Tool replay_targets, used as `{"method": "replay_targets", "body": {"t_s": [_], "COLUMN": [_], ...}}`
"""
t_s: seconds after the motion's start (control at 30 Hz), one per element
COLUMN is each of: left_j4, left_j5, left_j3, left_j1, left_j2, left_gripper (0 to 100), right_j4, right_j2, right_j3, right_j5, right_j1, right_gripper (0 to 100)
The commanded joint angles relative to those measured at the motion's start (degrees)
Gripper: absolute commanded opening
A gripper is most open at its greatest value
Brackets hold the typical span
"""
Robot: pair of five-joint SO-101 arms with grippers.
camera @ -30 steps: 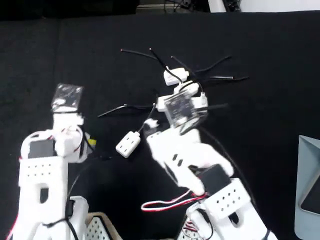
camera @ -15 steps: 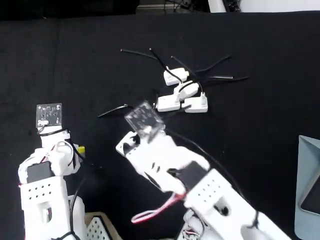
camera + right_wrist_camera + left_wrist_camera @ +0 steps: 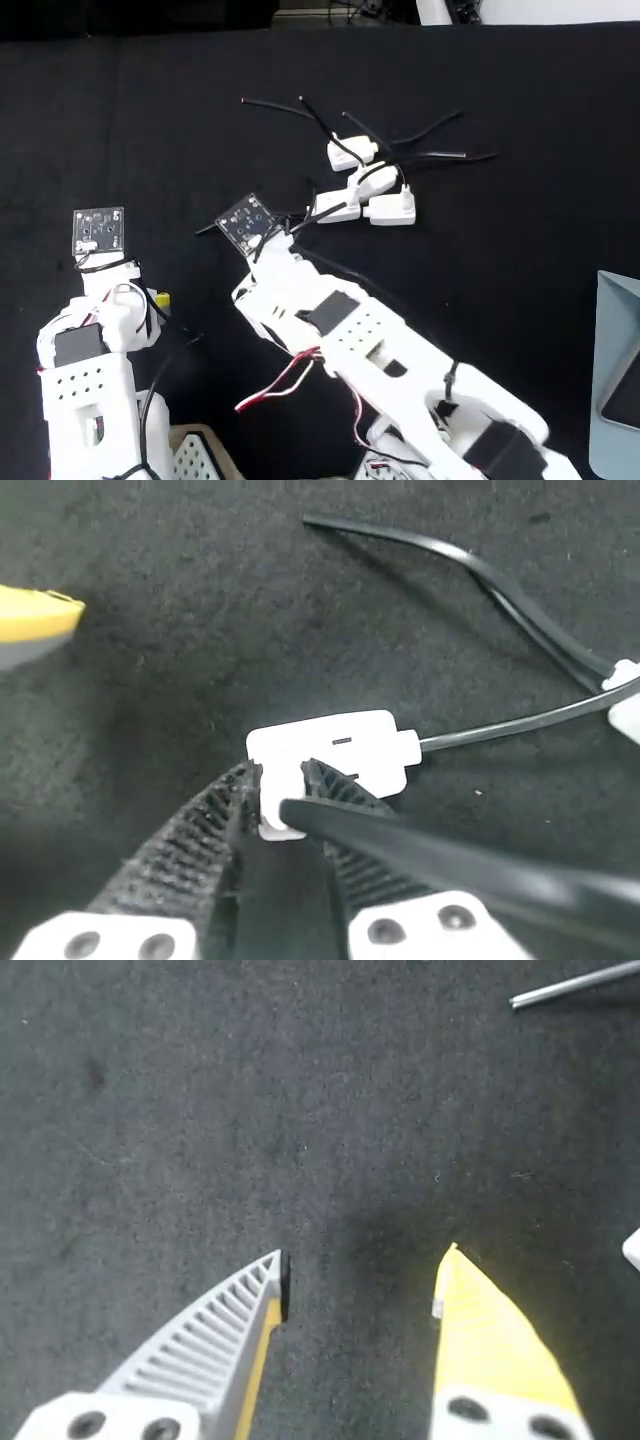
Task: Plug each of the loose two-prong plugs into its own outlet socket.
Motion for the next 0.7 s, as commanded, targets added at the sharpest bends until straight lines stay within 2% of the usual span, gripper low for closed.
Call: {"method": "replay_targets", "body": {"t_s": [0.0, 0.33, 0.67], "left_j4": [-1.14, -1.14, -1.23], "left_j5": [0.62, 0.62, 0.62], "left_j3": [-0.22, -0.13, 0.48], "left_j1": [-0.48, -0.48, -0.4], "left_j2": [-0.62, -0.62, -1.05], "left_gripper": [25, 25, 25], "right_j4": [-2.29, -5.27, -1.58], "right_j2": [0.92, 5.67, 5.93], "right_j3": [-4.18, -4.26, -4.18], "right_j5": [0.62, 0.62, 2.99], "right_j1": [-0.62, -0.79, -2.55], "right_gripper": [1.1, 1.1, 1.1]}}
